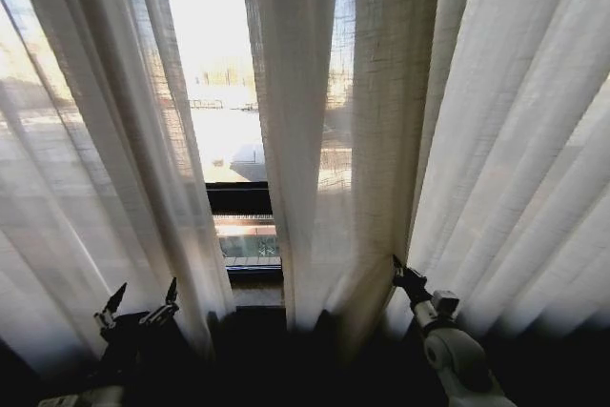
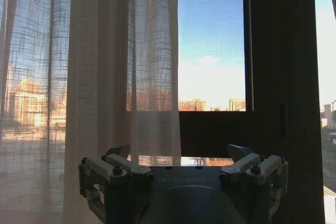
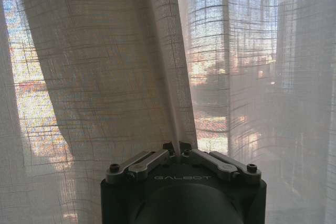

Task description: Open the curtains by pulling them apart, changing their state from closed to fully open.

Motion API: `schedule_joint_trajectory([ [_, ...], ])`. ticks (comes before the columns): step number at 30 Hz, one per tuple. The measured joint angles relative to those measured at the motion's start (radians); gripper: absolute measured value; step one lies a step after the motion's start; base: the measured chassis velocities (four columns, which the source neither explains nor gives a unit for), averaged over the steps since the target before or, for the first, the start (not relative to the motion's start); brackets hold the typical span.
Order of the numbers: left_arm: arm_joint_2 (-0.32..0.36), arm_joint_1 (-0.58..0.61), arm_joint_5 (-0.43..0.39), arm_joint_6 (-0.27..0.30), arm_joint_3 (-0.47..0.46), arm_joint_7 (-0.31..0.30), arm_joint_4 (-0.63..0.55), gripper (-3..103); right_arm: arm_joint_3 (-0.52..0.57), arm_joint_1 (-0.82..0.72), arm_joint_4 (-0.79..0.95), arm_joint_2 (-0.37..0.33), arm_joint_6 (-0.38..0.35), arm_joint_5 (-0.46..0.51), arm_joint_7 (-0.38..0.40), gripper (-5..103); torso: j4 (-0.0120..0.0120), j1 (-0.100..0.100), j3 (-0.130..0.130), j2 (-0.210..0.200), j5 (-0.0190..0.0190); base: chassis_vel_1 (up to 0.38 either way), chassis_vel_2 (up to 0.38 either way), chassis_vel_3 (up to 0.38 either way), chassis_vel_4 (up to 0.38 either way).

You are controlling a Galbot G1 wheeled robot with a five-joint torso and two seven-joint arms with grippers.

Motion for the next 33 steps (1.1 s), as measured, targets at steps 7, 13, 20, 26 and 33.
schedule_joint_trajectory([
  [7,0.0,0.0,-0.002,0.0,-0.001,0.0,0.001,100,0.007,0.0,-0.005,-0.005,0.001,-0.001,0.001,0,0.0004,0.0,0.0,0.0,-0.0004,-0.341,-0.347,0.346,0.361],
  [13,0.001,0.005,-0.007,-0.004,-0.007,0.015,-0.001,100,0.013,-0.007,-0.002,-0.001,0.003,-0.001,0.001,0,0.0003,0.0,0.0,0.0,-0.0007,-0.35,-0.345,0.351,0.348],
  [20,0.005,0.005,-0.011,-0.008,-0.008,0.023,0.001,100,0.019,-0.016,0.012,0.003,0.004,-0.001,0.0,0,0.0003,0.0,0.0,0.0,-0.0005,-0.344,-0.35,0.376,0.352],
  [26,0.009,0.004,-0.014,-0.009,-0.009,0.023,0.005,100,0.024,-0.022,0.02,0.004,0.005,-0.002,0.0,0,0.0002,0.0,0.0,0.0,-0.0005,-0.333,-0.366,0.344,0.353],
  [33,0.011,0.005,-0.015,-0.011,-0.01,0.023,0.007,100,0.026,-0.03,0.027,0.005,0.006,-0.004,0.0,0,0.0003,0.0,0.0,0.0,-0.0008,-0.351,-0.351,0.36,0.351],
])
